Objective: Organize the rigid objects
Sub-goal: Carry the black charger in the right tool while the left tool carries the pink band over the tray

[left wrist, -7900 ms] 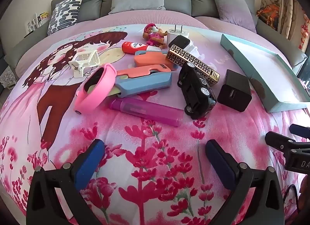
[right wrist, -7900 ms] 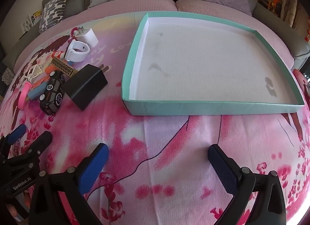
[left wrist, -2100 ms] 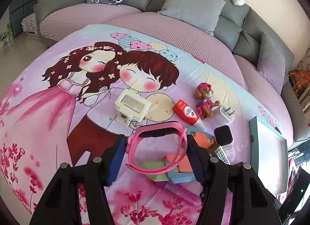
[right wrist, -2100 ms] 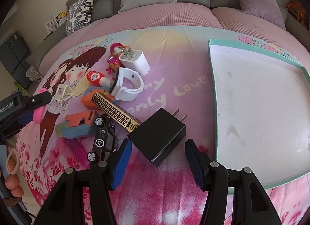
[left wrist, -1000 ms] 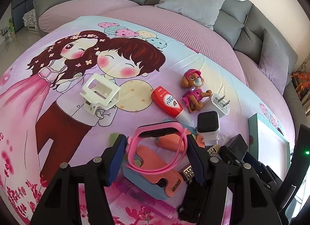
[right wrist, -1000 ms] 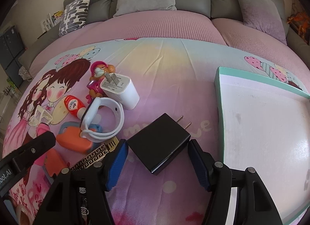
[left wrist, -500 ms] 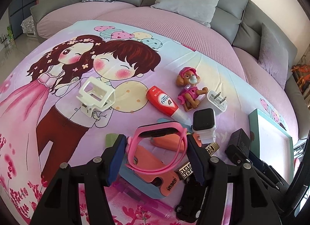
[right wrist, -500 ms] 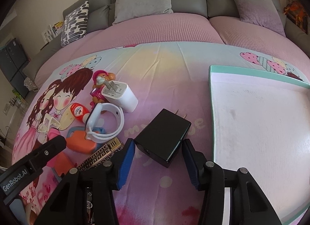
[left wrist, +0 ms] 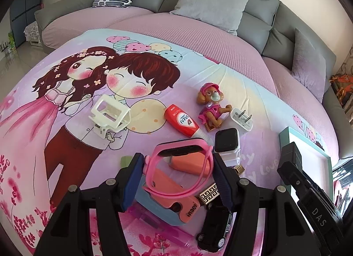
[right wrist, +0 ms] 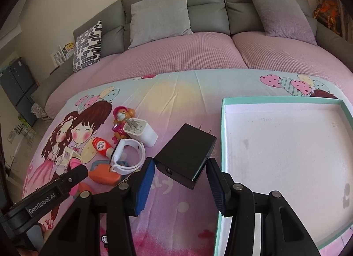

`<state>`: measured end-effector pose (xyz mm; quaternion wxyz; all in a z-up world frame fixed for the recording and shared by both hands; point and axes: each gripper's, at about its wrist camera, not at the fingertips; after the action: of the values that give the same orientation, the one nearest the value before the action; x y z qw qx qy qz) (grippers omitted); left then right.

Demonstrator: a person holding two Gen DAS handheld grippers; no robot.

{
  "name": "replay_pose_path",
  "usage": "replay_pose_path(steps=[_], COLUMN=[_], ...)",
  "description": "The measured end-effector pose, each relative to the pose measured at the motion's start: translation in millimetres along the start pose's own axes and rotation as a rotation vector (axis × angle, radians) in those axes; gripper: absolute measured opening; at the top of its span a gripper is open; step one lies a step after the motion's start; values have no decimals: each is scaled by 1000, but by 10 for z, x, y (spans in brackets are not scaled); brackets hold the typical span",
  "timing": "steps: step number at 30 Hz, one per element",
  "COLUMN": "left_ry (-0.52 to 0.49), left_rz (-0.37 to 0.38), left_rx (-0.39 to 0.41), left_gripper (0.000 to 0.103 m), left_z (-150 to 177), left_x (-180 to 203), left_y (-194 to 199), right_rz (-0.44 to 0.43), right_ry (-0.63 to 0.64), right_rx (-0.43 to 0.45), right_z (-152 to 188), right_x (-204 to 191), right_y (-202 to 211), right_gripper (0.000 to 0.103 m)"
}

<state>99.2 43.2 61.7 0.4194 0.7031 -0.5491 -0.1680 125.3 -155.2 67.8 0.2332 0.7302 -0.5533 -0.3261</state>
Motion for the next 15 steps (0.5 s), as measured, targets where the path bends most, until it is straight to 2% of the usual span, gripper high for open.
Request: replay_pose_path(steps=[7, 15], left_ry=[-33, -111], left_rz=[6, 28], left_rx=[0, -14], left_gripper=[63, 63], left_z=[7, 32], left_x=[114, 387], left_y=[7, -24], right_rz=[44, 122], right_ry=[0, -84], right_rx=[29, 23], right_z=[-67, -123], right_x=[108, 526], right_y=[152, 248], right_gripper=[51, 52])
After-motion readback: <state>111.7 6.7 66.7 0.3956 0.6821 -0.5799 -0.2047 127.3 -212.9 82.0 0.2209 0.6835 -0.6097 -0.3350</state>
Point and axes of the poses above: each gripper's, at about its wrist camera, not at the fingertips, and y roughly against the way its jaws point, x to its right, z to its underside, and after that the axes turned 3 degrees about x, right-handed
